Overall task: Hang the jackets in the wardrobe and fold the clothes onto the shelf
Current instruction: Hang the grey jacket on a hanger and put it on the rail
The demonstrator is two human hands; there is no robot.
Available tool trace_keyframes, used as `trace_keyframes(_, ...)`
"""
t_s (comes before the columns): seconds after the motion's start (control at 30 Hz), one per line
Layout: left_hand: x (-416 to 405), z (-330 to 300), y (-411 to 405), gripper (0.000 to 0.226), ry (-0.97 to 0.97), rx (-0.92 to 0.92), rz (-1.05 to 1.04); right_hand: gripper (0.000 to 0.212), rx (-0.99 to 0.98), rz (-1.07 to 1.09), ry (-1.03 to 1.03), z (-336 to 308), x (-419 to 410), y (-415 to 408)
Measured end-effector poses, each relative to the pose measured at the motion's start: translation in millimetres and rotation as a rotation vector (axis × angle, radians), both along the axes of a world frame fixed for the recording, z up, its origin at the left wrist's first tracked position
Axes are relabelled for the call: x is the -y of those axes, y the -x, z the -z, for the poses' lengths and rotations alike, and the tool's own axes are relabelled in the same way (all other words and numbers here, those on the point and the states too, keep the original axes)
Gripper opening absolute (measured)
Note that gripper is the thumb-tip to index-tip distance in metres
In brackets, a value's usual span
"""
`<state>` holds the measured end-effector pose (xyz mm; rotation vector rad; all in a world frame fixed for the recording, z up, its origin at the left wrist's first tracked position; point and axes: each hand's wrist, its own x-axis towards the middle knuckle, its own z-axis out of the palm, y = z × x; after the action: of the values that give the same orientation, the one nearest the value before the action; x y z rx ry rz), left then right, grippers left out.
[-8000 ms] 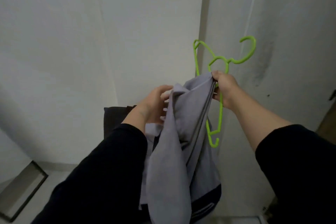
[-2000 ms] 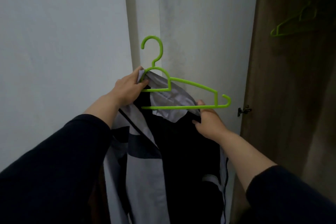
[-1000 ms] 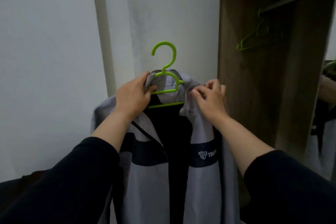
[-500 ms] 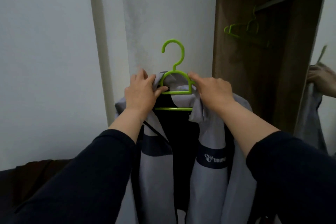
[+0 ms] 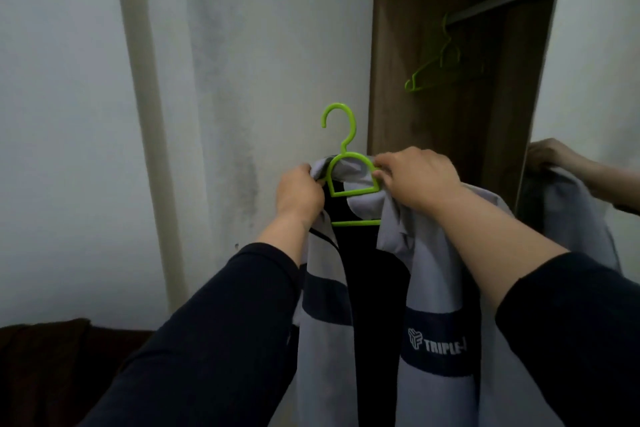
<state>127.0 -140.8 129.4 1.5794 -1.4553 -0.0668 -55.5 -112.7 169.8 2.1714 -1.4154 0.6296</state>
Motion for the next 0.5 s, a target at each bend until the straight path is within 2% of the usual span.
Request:
trace_keyframes(0.07,17,-6,15,0.007,0.022,-0.029,0.067,0.029,0.023,0.110,0.005,-4,6,7)
trace_keyframes(0.2,55,-11,41,0.009,0.004,-0.026,0.170,0.024,0.259,0.334,-0.153,-20,22,19)
trace_keyframes(0.27,75,-10,55,0.012,-0.043,-0.065,0.243,0.023,0.267,0.436,-0.119,-25,33,20)
trace_keyframes(0.37,99,-14,81,0.008,-0.096,-0.089,0.445,0.021,0.297,0.573,-0.064,-29,45,23)
trace_keyframes(0.5,121,-28,108,0.016,-0.105,-0.126,0.728,0.019,0.365,0.734,-0.001,-38,51,36)
